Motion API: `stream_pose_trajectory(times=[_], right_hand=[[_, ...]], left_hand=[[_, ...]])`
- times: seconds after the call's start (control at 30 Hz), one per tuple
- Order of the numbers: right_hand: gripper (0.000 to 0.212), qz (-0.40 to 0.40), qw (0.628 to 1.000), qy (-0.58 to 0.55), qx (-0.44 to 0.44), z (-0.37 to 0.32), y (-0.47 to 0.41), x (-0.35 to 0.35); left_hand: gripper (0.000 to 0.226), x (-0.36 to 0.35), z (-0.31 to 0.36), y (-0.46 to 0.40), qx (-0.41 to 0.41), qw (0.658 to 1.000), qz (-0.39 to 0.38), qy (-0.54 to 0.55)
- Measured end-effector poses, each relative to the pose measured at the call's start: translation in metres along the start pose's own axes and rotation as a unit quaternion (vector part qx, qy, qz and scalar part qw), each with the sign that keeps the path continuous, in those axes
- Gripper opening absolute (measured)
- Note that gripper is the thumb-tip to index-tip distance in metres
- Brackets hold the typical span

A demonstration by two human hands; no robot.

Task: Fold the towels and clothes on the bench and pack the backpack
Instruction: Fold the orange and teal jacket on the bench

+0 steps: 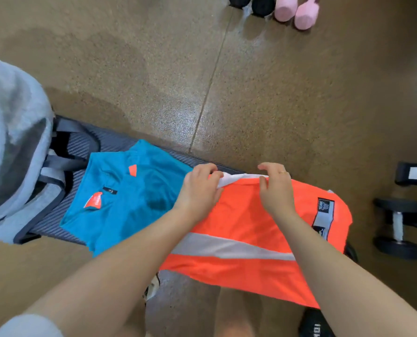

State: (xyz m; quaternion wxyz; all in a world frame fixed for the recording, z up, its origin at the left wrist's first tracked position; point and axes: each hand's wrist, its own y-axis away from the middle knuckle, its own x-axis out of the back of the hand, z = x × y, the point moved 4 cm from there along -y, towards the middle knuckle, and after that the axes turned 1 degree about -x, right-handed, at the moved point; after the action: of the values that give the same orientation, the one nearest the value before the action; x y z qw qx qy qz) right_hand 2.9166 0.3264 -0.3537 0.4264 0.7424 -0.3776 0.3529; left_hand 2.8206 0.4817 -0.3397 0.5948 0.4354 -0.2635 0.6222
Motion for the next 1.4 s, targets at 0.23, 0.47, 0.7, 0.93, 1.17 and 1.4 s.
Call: stream_pose_trajectory(times=[0.23,0.47,0.7,0.93,1.17,1.4], right_hand=[[0.032,-0.303,0.951,-0.028,0.062,0.054,-0.053,0.001],[0.016,-0.399,0.907,0.037,0.127,0.072,-0.075,0.029],[0.012,-0.307,0.926,0.146,0.165,0.082,-0.084,0.066],[0.013,-0.141,0.927,0.222,0.267,0.109,-0.018,0.080],[0.020,-0.058,0.903,0.301,0.300,0.117,0.053,0.067],[0.053,-0.139,0.938,0.318,0.010,0.181,0.095,0.045]], left_hand=[[0.035,-0.037,0.033,-0.059,0.149,0.963,-0.208,-0.085],[0.021,-0.034,0.029,-0.064,0.146,0.939,-0.251,-0.184],[0.014,-0.003,0.038,-0.080,0.123,0.964,-0.159,-0.176],[0.016,-0.005,0.054,-0.048,0.125,0.970,-0.143,-0.152],[0.048,-0.035,0.078,-0.023,-0.020,0.974,-0.102,-0.201],[0.038,-0.078,0.102,0.007,0.015,0.961,-0.232,-0.147]])
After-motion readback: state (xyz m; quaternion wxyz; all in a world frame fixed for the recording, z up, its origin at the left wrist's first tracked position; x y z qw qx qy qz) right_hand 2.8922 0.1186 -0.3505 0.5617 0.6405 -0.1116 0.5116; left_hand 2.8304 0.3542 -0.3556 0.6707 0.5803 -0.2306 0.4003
